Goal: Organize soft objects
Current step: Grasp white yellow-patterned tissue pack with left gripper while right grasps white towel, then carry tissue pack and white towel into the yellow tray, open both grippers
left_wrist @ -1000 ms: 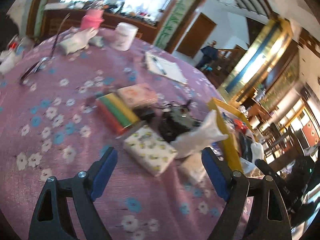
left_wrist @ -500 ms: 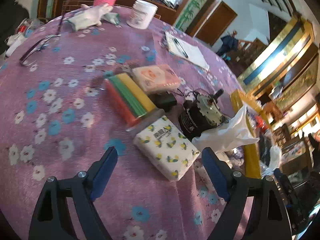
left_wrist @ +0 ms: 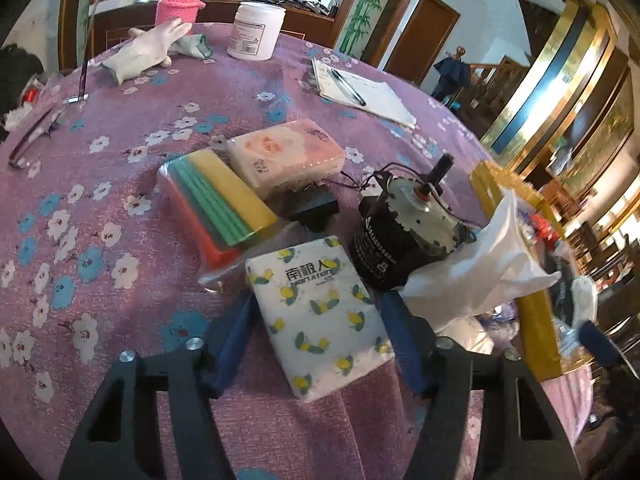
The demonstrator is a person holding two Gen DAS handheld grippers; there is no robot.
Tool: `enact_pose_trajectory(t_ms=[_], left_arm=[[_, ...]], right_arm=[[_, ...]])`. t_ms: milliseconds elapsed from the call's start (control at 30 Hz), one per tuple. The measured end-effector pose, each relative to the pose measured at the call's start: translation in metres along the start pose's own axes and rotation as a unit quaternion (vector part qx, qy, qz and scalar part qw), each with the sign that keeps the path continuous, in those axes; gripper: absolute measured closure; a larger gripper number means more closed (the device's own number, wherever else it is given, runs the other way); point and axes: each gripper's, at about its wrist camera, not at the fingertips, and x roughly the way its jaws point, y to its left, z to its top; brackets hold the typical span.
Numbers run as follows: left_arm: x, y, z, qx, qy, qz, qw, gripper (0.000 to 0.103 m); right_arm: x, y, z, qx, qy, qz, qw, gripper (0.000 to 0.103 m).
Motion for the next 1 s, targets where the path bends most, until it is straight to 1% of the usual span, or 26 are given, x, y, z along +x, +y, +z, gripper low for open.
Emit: enact_pose_trajectory(t_ms=[133,233,300,333,367,433,467,500,600,667,733,767,800,867,900,933,1000], left_arm=[[-0.005,0.005,-0.002,-0.006,-0.01,-0.006,0.9999,0.044],[-0.008,0.008,-0.001,-0.015,-0.016,-0.01,0.9997,0.045],[-0.008,0.008,-0.002,-0.015,-0.016,-0.011,0.9997,0.045],[-0.008,0.008,-0.002,-0.014,-0.016,-0.011,0.9997,0.045],[-0.007,0.007,-0.002,-0.011,-0.016,-0.01,0.9998,0.045],[-0.006,0.005,-0.003,-0.007,-0.015,-0.009,0.9998,0.045],[-0.006,0.005,-0.003,-0.006,-0.015,-0.008,0.9998,0.045],[-0.006,0.004,-0.003,-0.004,-0.016,-0.007,0.9998,0.045],[-0.008,0.004,-0.004,0.0,-0.02,-0.01,0.9998,0.046],[-0.013,0.001,-0.004,0.005,-0.029,-0.011,0.9995,0.046],[-0.02,-0.002,-0.004,0.011,-0.043,-0.018,0.9988,0.047],[-0.023,-0.003,-0.005,0.014,-0.048,-0.018,0.9986,0.051],[-0.026,-0.005,-0.006,0.019,-0.053,-0.017,0.9983,0.058],[-0.034,-0.012,-0.009,0.033,-0.063,-0.019,0.9973,0.058],[-0.036,-0.015,-0.01,0.04,-0.063,-0.014,0.9971,0.058],[-0.038,-0.018,-0.013,0.047,-0.056,-0.004,0.9973,0.058],[-0.04,-0.018,-0.017,0.046,-0.04,-0.013,0.9981,0.058]], right_arm=[[0.043,0.007,0.015,-0.015,0.035,-0.007,0.999,0.032],[0.069,0.005,0.018,-0.008,0.059,-0.011,0.998,0.032],[0.082,0.005,0.02,-0.014,0.071,-0.028,0.997,0.032],[0.089,0.004,0.02,-0.014,0.072,-0.032,0.997,0.032],[0.092,0.003,0.02,-0.013,0.069,-0.027,0.997,0.033],[0.096,0.002,0.02,-0.012,0.057,-0.018,0.998,0.056],[0.098,0.001,0.019,-0.016,0.06,-0.017,0.998,0.087],[0.099,0.001,0.019,-0.017,0.062,-0.017,0.998,0.096],[0.08,0.005,0.017,-0.018,0.032,-0.007,0.999,0.096],[0.059,0.011,0.016,-0.019,0.004,-0.004,1.0,0.096],[0.04,0.015,0.013,-0.016,-0.015,0.009,1.0,0.096],[0.03,0.016,0.01,-0.01,-0.023,0.016,1.0,0.096],[0.023,0.016,0.008,-0.005,-0.028,0.022,0.999,0.096],[0.011,0.014,0.002,0.003,-0.033,0.027,0.999,0.096],[0.009,0.013,-0.001,0.005,-0.03,0.028,0.999,0.096],[0.007,0.011,-0.004,0.009,-0.023,0.031,0.999,0.096],[0.004,0.008,-0.009,0.015,-0.017,0.035,0.999,0.096]])
